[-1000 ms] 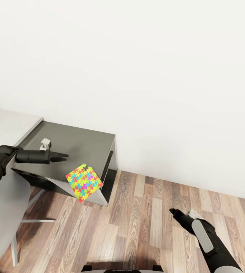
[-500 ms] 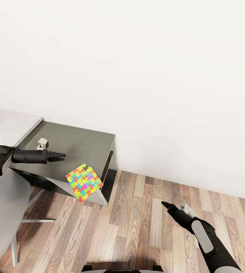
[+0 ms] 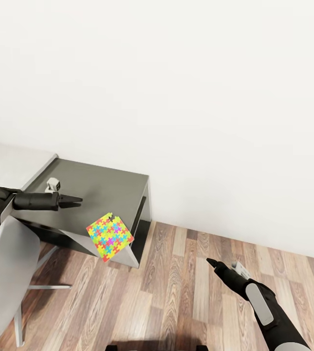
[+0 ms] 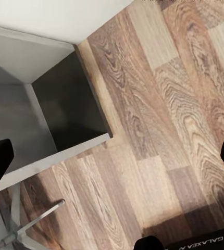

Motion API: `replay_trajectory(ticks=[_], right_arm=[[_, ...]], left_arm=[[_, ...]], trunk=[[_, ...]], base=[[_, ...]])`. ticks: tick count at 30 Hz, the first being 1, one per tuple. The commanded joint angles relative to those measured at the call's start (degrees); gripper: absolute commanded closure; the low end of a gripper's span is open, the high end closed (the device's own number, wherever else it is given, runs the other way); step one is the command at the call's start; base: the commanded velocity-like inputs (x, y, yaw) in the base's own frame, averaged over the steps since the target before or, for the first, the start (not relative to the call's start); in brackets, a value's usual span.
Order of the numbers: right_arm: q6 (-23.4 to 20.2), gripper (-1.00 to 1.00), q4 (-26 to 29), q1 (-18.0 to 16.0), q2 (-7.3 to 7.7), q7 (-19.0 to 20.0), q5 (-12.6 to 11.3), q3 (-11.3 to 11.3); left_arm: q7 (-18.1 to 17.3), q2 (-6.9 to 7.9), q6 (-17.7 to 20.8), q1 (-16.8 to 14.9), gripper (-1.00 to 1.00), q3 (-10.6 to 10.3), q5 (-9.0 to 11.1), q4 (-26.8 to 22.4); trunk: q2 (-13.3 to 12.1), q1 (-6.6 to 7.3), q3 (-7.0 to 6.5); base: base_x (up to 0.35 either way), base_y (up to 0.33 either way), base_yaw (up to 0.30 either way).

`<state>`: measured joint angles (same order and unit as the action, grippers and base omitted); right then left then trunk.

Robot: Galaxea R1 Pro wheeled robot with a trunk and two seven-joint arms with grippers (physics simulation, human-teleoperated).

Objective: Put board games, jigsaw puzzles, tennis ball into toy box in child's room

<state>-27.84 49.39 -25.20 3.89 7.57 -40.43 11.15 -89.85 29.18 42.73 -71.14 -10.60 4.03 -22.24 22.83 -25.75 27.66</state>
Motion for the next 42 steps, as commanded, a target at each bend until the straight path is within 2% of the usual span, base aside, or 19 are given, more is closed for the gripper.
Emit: replay_trajectory(ticks=[1,17,42], right_arm=[[-0.4,-1.0,0.1,0.0,-0.02,0.2,-0.1,0.2],[-0.2,-1.0,0.0,0.0,-0.02,0.3,-0.1,0.2],[-0.2,-1.0,0.0,0.0,0.03,0.5,-0.1,0.2]], left_arm=[[-0.1,0.07,0.6,-0.1,-1.0,-0.5,0.4,0.0],[-0.1,0.09,0.5,-0.1,-1.0,-0.5,0.4,0.0],[-0.1,0.09,0.5,-0.1,-1.0,-0.5,0.4,0.0]], trunk=[[0.1,-0.04,-0.01],[0.1,-0.04,-1.5],[0.1,-0.04,-3.84]], base=[[0.0,0.018,0.0],[0.0,0.08,0.0],[-0.036,0.004,0.0]])
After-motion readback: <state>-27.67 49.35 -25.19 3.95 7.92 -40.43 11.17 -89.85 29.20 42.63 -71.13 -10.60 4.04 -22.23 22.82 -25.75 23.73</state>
